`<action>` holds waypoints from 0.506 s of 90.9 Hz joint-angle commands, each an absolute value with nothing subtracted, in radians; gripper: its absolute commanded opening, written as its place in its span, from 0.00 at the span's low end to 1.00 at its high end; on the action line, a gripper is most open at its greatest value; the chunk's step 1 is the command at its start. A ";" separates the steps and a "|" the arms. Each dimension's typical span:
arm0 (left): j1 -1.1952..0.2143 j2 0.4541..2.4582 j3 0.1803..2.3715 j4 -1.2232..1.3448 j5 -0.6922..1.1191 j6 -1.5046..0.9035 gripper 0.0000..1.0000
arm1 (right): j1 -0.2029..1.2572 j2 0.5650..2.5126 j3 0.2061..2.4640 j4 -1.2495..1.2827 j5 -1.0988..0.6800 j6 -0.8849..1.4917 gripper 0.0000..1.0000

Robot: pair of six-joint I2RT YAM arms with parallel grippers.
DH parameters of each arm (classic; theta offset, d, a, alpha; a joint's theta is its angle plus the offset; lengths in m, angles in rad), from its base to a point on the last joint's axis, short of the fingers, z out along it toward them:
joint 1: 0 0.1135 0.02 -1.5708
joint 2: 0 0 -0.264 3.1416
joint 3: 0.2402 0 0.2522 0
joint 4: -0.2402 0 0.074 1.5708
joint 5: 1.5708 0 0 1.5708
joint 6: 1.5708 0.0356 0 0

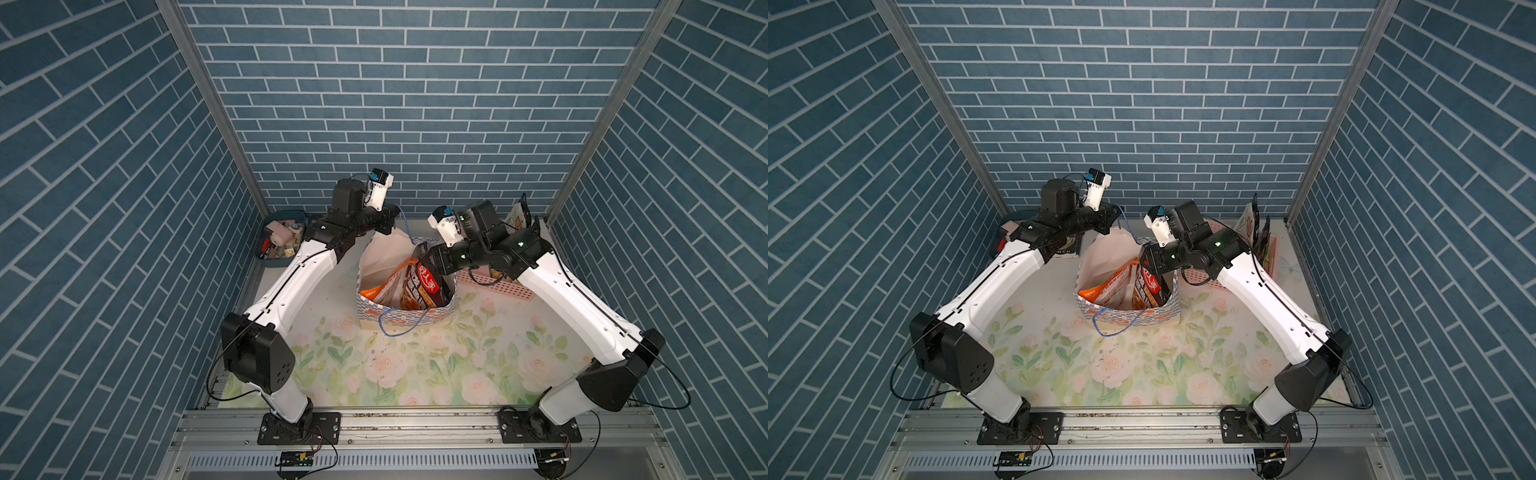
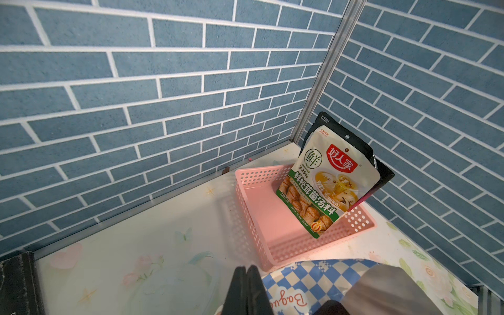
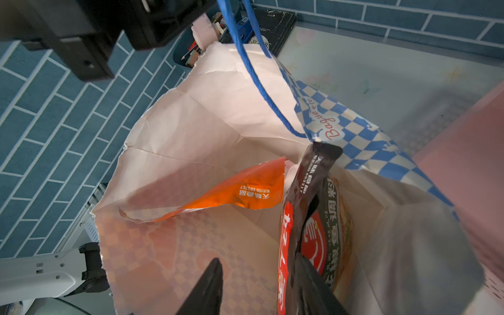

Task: Place the condiment packets inside the bag
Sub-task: Adjust the condiment packet in the paper bag.

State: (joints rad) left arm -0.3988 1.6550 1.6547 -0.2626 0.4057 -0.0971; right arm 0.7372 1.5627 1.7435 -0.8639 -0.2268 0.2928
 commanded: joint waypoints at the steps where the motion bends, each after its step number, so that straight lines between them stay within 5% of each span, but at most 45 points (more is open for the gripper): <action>1: -0.397 1.611 1.655 -0.177 0.417 -0.081 0.00 | 0.746 1.584 1.734 -0.873 -0.187 0.321 0.45; 21: -0.397 1.597 1.640 -0.170 0.406 -0.064 0.00 | 0.746 1.614 1.729 -0.887 -0.132 0.316 0.42; 46: -0.396 1.606 1.634 -0.172 0.399 -0.063 0.00 | 0.750 1.610 1.722 -0.871 -0.182 0.304 0.00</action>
State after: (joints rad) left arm -0.3988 1.6447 1.6375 -0.2485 0.4023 -0.0742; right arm 0.7418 1.6138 1.7309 -0.8673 -0.1787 0.3061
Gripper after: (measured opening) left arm 0.072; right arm 0.044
